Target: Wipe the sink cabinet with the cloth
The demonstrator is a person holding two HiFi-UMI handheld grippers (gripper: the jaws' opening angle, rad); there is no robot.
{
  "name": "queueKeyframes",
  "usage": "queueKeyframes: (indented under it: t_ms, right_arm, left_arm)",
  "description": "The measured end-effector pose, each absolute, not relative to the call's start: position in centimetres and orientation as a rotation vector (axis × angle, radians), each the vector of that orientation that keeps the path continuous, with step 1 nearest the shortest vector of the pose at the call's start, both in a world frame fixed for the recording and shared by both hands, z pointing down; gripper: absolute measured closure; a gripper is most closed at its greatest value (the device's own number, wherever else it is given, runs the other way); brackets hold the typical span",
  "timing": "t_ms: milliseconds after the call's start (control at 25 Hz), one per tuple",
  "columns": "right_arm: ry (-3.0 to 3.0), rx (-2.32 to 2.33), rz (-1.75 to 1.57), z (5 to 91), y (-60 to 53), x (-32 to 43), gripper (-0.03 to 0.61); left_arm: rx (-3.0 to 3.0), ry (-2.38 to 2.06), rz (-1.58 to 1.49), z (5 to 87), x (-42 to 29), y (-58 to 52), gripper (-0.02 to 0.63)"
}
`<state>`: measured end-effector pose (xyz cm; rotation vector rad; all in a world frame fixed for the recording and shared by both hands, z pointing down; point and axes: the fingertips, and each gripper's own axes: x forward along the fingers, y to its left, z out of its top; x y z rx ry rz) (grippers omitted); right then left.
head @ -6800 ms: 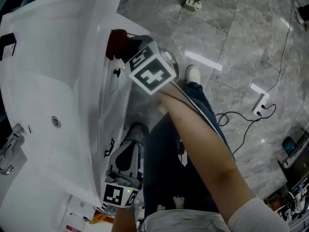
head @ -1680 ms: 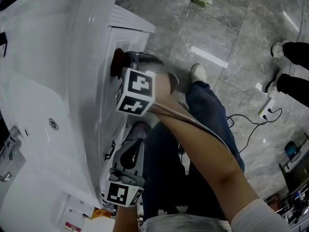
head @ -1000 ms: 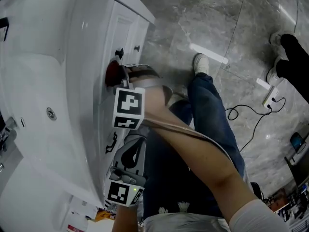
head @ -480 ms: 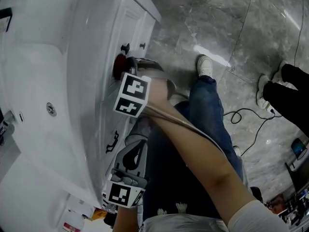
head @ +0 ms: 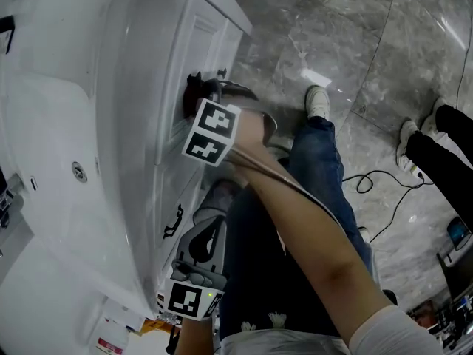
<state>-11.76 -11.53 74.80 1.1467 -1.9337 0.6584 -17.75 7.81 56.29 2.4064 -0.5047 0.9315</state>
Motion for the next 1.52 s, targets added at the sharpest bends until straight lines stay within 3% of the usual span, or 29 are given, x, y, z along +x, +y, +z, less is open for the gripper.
queueKeyframes:
  t_ms: [760, 1520]
  right_arm:
    - [-1.892, 1.16, 0.569, 74.7, -15.2, -3.9, 0.495]
    - [-1.957, 1.313, 0.384, 65.7, -15.1, -4.0, 0.5]
  left_arm:
    - [2.379, -0.542, 0.92, 55.1, -12.5, 4.6, 0.603]
    - [2.361, -0.521, 0.863, 53.3, -12.9, 5.5, 0.603]
